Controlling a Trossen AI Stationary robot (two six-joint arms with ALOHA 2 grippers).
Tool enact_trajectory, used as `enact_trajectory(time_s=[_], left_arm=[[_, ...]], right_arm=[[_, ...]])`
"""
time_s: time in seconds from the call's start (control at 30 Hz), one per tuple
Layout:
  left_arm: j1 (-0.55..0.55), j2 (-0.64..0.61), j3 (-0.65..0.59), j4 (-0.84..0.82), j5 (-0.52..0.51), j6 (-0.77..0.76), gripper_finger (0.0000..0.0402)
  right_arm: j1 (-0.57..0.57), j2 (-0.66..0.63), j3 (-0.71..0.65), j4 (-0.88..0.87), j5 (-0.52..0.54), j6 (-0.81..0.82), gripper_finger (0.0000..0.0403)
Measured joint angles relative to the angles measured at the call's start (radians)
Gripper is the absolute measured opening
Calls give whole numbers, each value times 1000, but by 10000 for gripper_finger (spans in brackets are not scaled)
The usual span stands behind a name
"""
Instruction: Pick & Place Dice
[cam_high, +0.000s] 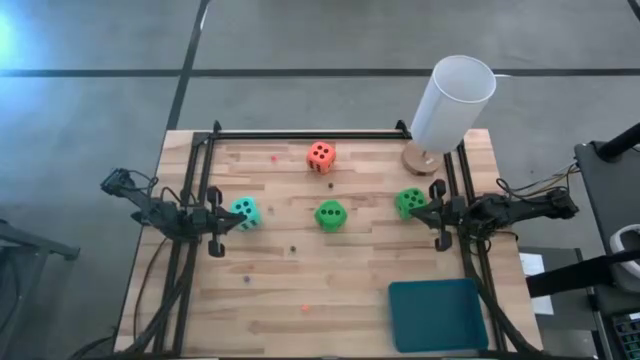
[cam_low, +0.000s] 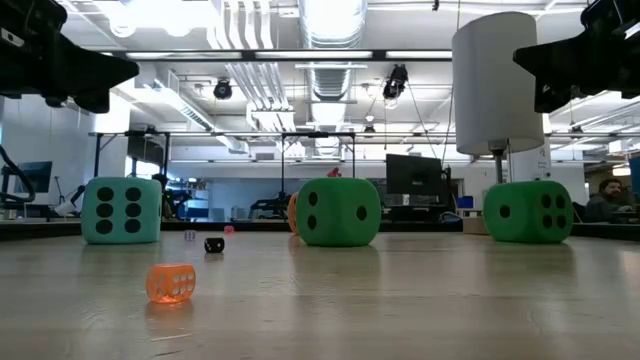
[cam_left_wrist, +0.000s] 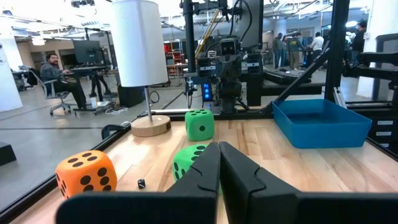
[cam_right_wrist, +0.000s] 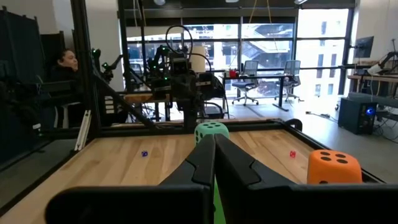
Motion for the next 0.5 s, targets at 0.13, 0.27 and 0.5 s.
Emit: enact_trajectory(time_s=[0.13,0.27,0.5], left_arm=[[0,0,0,0,0,0,10],[0,0,0,0,0,0,10],[0,0,0,0,0,0,10]], right_arm=[[0,0,0,2,0,0,8],[0,0,0,7,0,2,8],[0,0,0,26,0,0,8]])
